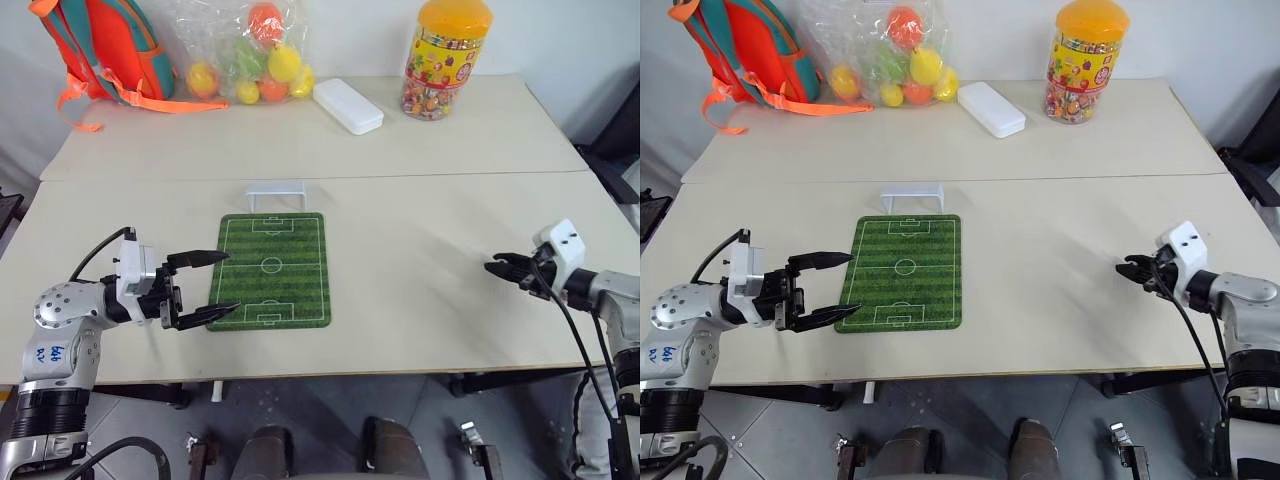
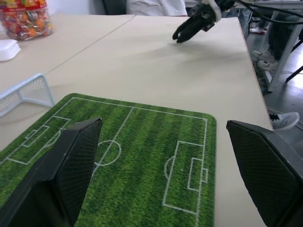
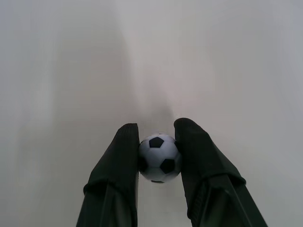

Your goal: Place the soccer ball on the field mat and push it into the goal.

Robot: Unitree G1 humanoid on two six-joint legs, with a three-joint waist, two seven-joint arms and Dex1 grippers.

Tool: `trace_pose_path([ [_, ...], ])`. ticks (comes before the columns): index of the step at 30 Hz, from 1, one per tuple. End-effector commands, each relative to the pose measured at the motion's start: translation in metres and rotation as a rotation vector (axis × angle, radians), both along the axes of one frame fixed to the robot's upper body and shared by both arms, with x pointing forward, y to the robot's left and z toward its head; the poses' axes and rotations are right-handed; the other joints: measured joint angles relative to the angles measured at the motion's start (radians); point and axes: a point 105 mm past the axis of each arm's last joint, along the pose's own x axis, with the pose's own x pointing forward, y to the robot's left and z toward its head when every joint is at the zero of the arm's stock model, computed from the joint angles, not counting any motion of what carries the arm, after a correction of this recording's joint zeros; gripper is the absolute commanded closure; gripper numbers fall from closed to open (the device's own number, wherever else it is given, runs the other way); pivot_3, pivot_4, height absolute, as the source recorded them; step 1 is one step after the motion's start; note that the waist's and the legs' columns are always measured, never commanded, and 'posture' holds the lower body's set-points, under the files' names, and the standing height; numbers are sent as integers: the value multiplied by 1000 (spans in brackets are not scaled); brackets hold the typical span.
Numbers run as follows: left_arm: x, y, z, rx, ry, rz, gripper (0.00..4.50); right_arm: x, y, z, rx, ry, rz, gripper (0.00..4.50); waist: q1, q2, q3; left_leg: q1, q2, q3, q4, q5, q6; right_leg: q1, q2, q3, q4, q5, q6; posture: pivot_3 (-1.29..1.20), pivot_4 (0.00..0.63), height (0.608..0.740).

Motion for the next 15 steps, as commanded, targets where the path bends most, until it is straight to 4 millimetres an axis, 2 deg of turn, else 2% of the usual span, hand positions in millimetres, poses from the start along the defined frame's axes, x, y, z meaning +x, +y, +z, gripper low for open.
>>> trace_pose_path([
  [1,-6,14,-1,-34,-16,47,0,-1,67,40,12,-86,163,3651,-7,0,0,0,0,0,0,0,0,0,0,0,0,0,0,0,150,740],
  [5,-14,28,-16,-11,4,56,0,-12,143,43,17,-30,375,3651,-17,0,0,0,2,0,0,-1,-1,-1,2,0,1,0,0,0,150,740],
  [7,-15,33,-19,-7,5,67,0,-17,161,42,-6,-14,446,3651,-14,0,0,0,1,0,0,-1,0,-1,1,0,1,0,0,0,150,740],
  [11,-20,53,-28,-21,28,109,0,-27,231,37,-81,-40,662,3651,-12,0,0,-1,1,0,1,-2,0,-2,1,0,1,0,0,0,150,740],
  [15,-25,61,-35,-19,42,137,0,-44,274,26,-86,-23,793,3651,-21,0,0,-1,2,0,1,-3,0,-3,2,1,2,0,0,0,150,740],
])
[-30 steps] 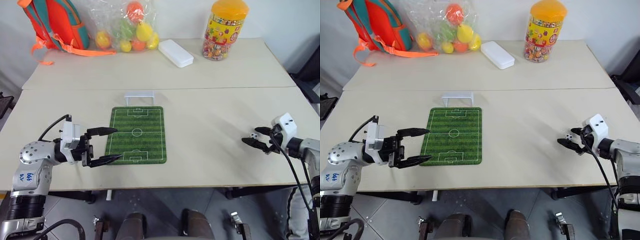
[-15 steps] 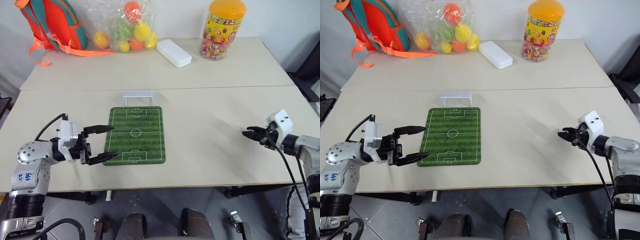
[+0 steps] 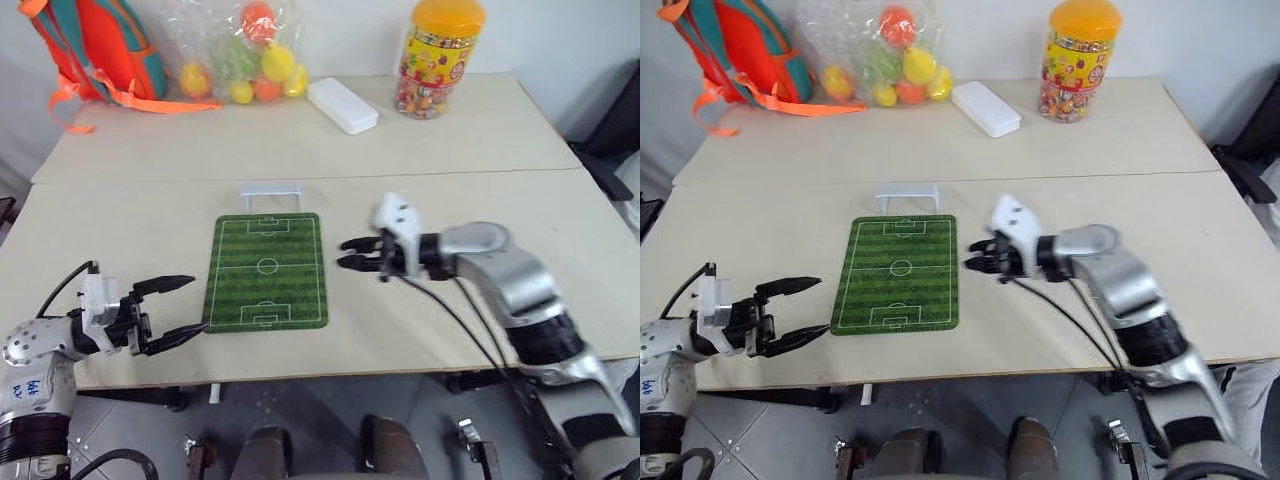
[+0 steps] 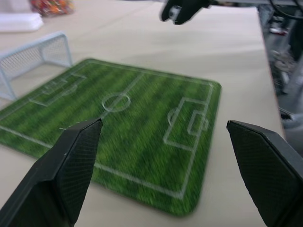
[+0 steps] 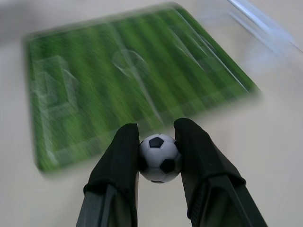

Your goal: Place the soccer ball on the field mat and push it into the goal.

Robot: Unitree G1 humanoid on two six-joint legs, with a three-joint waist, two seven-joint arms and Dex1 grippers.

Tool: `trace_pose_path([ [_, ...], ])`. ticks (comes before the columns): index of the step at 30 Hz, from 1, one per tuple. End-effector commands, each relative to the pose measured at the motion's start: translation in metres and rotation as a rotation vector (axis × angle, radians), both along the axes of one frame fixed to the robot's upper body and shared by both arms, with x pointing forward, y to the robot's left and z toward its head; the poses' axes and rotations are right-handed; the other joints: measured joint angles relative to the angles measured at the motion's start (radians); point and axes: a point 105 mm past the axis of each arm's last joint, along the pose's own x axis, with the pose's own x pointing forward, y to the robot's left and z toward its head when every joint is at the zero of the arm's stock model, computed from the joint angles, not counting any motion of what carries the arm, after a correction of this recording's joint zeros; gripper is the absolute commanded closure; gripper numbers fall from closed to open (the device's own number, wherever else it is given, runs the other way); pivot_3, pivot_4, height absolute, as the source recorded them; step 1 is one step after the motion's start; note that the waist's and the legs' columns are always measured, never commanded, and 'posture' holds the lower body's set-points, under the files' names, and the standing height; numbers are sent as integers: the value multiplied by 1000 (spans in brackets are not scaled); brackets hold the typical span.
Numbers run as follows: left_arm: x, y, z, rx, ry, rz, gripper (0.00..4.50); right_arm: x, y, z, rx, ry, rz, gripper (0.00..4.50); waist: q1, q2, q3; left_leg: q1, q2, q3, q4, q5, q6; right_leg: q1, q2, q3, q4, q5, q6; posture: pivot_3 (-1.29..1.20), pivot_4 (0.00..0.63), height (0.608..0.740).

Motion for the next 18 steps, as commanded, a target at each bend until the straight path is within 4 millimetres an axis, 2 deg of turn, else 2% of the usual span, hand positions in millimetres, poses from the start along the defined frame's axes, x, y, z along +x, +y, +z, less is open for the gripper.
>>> trace_pose_path([
  [1,-12,12,-2,11,3,8,0,-19,36,-6,-11,-22,113,3651,-1,0,0,0,0,0,0,0,0,0,0,0,0,0,0,0,150,740],
  [4,-22,17,-9,10,28,7,0,-36,66,-24,-43,-19,192,3651,-2,0,0,0,0,1,0,-1,0,-1,0,0,0,0,0,0,150,740],
  [8,-28,17,-11,11,27,16,0,-40,96,-37,-45,-14,206,3651,-2,-1,0,0,0,2,0,-1,0,-1,0,0,1,0,0,0,150,740],
  [12,-35,16,-11,3,26,19,0,-35,110,-45,-52,-30,207,3651,-1,-1,-1,0,0,2,1,-1,0,-1,0,0,2,0,0,0,150,740],
  [18,-37,18,-7,-5,12,40,0,-28,116,-50,-59,-43,213,3651,-5,-1,-1,0,1,3,1,-2,-1,-3,1,1,3,0,0,0,150,740],
])
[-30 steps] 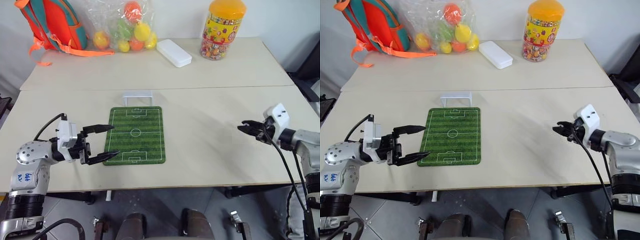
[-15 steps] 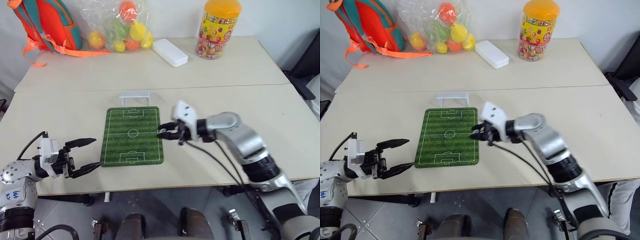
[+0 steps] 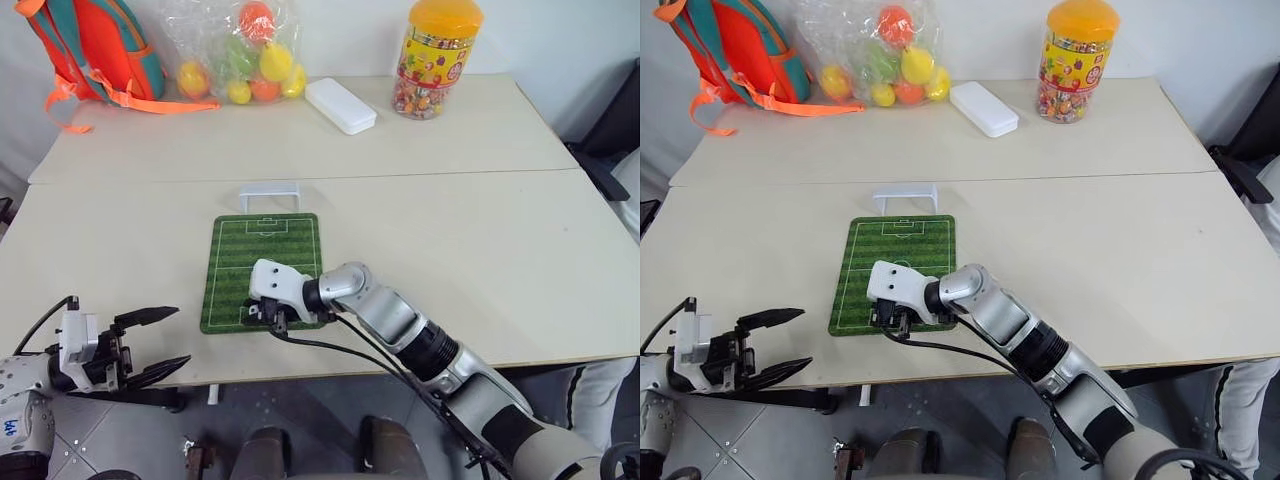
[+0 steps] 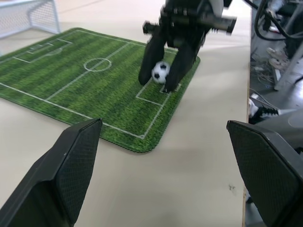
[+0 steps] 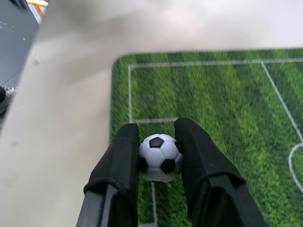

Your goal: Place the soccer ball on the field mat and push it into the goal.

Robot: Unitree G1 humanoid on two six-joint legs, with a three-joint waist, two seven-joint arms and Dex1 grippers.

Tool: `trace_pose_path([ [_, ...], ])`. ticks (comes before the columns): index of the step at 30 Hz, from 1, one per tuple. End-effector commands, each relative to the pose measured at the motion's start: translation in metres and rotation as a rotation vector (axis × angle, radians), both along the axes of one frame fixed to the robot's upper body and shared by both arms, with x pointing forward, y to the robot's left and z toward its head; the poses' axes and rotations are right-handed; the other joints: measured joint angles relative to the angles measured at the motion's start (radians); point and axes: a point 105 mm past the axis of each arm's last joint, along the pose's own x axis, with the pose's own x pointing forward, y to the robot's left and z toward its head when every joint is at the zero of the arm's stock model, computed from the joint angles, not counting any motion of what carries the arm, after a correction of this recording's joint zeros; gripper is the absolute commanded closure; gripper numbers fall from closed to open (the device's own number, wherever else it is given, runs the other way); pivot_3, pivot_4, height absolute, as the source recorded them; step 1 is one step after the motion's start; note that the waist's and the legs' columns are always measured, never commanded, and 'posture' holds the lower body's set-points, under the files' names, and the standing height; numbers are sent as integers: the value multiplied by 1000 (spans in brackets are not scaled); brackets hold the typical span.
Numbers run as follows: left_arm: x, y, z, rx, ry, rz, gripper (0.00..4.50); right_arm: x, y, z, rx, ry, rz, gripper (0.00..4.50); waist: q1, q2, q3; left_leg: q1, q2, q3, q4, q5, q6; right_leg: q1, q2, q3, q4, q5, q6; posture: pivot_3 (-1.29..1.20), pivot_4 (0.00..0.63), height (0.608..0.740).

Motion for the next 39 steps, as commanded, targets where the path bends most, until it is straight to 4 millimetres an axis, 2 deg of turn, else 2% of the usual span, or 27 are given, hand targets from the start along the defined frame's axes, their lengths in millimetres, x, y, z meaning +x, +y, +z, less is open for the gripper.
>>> trace_pose_path([
  [1,-1,2,12,-5,-52,15,0,-1,11,11,37,-42,40,3651,-2,0,0,0,0,0,0,0,0,0,0,0,0,0,0,0,150,740],
  [9,3,2,16,-6,-64,28,0,-6,7,12,43,-26,82,3651,-3,0,0,0,1,4,0,0,0,-3,1,4,1,0,0,0,150,740],
  [18,10,2,19,0,-72,36,0,0,2,5,40,-6,46,3651,-4,0,0,0,1,10,-1,0,0,-10,1,11,6,0,0,0,150,740],
  [19,11,3,19,0,-73,38,0,-1,2,5,40,-4,45,2910,-4,0,0,-1,1,10,-1,0,0,-10,1,11,6,0,0,0,150,740],
  [25,14,2,22,-3,-81,35,0,-4,4,11,67,-13,58,1028,-4,0,0,-1,1,11,-1,0,0,-11,1,11,6,0,0,0,150,740],
  [33,20,1,24,-8,-87,32,0,-13,7,29,113,-33,114,1028,-4,0,0,-1,1,11,-1,-1,0,-11,1,11,7,0,0,0,150,740],
  [39,23,1,25,-12,-94,30,0,-30,13,69,232,-25,196,1028,-4,0,0,-1,1,11,-1,-1,0,-11,1,11,7,0,0,0,150,740],
])
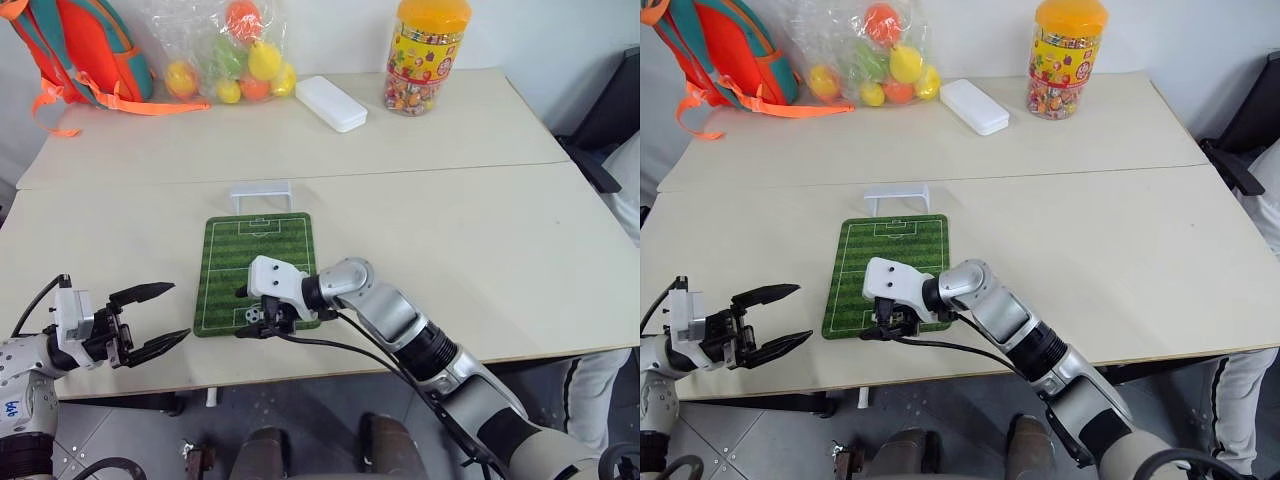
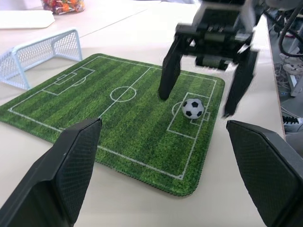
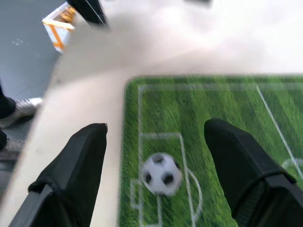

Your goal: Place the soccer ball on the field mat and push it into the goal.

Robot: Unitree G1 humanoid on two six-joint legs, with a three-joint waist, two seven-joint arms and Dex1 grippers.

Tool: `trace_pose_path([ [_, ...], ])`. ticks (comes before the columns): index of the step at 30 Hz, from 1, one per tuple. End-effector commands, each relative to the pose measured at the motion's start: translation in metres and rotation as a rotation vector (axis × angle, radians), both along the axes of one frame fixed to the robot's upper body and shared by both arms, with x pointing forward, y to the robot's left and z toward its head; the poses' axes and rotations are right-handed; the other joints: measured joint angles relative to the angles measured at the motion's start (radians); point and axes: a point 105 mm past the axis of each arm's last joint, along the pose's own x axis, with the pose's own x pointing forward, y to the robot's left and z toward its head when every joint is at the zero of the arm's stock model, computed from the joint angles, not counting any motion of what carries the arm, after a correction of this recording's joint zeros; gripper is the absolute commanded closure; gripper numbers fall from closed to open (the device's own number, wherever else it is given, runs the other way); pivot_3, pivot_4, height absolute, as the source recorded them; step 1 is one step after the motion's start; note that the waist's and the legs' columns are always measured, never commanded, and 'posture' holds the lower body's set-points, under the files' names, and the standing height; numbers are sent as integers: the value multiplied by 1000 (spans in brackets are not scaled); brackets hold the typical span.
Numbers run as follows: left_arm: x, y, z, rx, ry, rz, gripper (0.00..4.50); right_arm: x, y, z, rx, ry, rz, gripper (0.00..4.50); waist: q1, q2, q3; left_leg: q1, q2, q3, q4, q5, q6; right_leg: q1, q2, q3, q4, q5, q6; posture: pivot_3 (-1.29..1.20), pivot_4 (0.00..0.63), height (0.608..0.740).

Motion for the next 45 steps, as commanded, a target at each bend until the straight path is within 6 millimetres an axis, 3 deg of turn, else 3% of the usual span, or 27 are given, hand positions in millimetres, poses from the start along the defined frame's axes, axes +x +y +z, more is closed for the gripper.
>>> trace_pose_path([
  [1,1,2,6,11,-18,-5,0,-17,9,48,168,25,77,1028,1,0,0,0,0,0,0,0,0,0,0,0,0,0,0,0,150,740],
  [2,1,2,6,11,-19,-9,0,-18,7,53,198,45,77,1197,1,0,0,0,0,0,0,0,0,0,0,0,0,0,0,0,150,740],
  [4,1,1,7,8,-21,-22,0,-21,-2,41,160,42,91,1632,1,0,0,0,0,0,0,0,0,0,0,0,0,0,0,0,150,740],
  [12,-13,4,1,28,41,-71,0,-23,-10,-3,28,51,62,4419,-4,-1,-1,0,1,3,0,-2,1,-1,0,0,0,0,0,0,150,740],
  [22,-26,6,0,14,67,-72,0,-22,5,-27,-9,123,47,4465,-16,-1,-1,0,2,3,0,-2,0,-1,1,0,0,0,0,0,150,740],
  [31,-31,13,0,24,63,-24,0,9,11,-23,18,94,-36,4465,-18,-1,-1,1,4,3,1,-3,-1,-1,4,0,0,0,-1,0,150,740],
  [36,-27,13,3,19,45,-12,0,48,4,7,77,26,-127,4465,-18,-1,0,1,9,5,1,-4,-3,-2,8,0,0,1,-2,0,150,740],
  [42,-13,12,5,25,21,6,0,103,-19,48,181,-90,-370,4465,-21,-1,0,1,10,7,1,-5,-4,-3,9,0,0,0,-4,0,150,740],
  [45,-6,13,6,23,12,21,0,111,-27,68,262,-95,-414,4465,-22,-1,0,1,10,8,1,-5,-4,-4,9,0,0,0,-4,0,150,740],
])
